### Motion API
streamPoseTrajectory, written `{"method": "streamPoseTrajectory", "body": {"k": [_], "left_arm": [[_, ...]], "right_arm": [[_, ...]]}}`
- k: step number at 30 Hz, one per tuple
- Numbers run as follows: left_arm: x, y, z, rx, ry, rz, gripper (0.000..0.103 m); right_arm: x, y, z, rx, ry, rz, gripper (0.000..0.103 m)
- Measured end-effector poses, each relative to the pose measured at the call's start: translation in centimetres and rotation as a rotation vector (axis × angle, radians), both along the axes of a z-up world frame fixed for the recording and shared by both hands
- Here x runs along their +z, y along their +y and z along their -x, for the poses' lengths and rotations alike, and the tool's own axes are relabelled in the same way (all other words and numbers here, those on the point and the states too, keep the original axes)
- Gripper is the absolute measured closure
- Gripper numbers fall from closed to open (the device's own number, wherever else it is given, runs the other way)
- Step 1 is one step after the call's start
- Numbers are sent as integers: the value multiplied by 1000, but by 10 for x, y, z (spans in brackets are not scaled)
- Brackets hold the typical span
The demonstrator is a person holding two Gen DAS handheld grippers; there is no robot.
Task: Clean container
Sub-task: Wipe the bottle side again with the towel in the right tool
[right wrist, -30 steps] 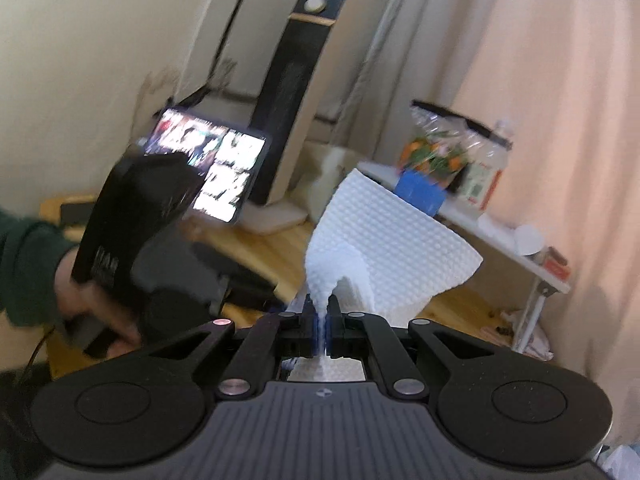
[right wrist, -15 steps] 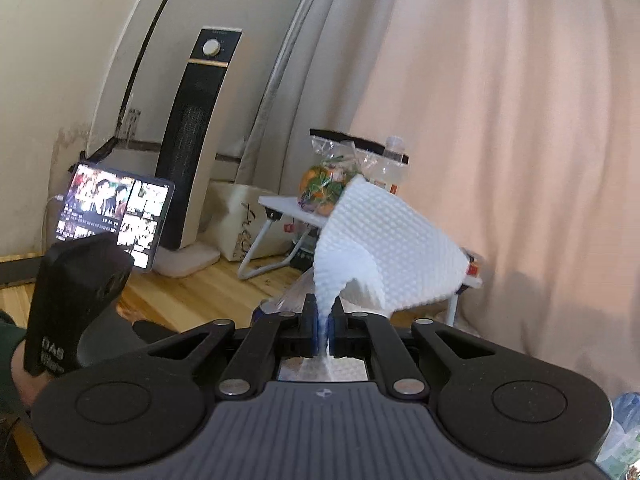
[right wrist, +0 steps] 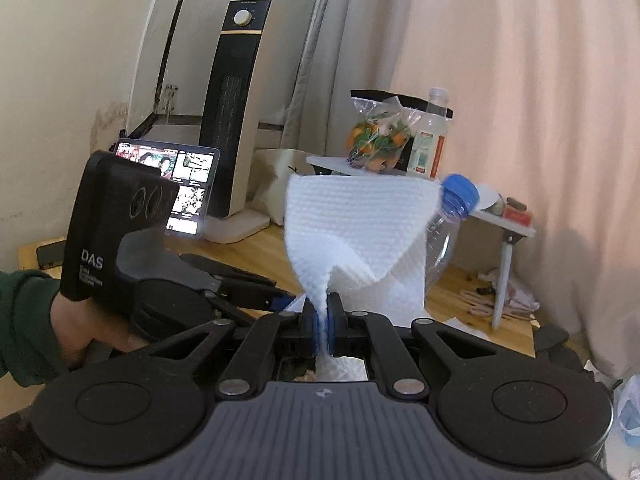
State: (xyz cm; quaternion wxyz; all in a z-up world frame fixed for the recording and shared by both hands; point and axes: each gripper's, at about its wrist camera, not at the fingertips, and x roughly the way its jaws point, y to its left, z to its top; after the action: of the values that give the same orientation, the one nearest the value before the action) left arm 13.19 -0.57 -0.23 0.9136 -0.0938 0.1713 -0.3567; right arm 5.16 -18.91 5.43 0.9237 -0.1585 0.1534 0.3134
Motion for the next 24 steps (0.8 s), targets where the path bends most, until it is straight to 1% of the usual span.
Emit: {"method": "streamPoseTrajectory", "body": {"k": [3, 5, 7, 9, 12, 13, 15, 19, 24], "left_arm": [[-2, 9, -1, 23, 10, 33, 38], [-3, 18, -2, 42, 6, 69, 38], [-2, 32, -2, 55, -5, 128, 38], [-1, 45, -3, 46, -15, 204, 38], [4, 52, 0, 8, -44, 251, 38], [5, 52, 2, -14, -51, 255, 38], [5, 49, 5, -54, -66, 245, 38], [-2, 44, 14, -126, -74, 218, 38], [-7, 35, 17, -131, -65, 123, 38]], "right_arm": [[0, -5, 0, -8, -2, -29, 95], [0, -8, 0, -20, -4, -39, 95], [-4, -12, -1, -43, -8, -14, 95], [-10, -15, -4, -54, 14, 4, 95], [-24, -14, -6, -46, 32, 43, 95], [-27, -14, -6, -42, 30, 48, 95], [-27, -15, -4, -30, 13, 25, 95], [-10, -21, -2, -44, -64, -31, 95], [9, -19, 1, -32, -141, -25, 95]]}}
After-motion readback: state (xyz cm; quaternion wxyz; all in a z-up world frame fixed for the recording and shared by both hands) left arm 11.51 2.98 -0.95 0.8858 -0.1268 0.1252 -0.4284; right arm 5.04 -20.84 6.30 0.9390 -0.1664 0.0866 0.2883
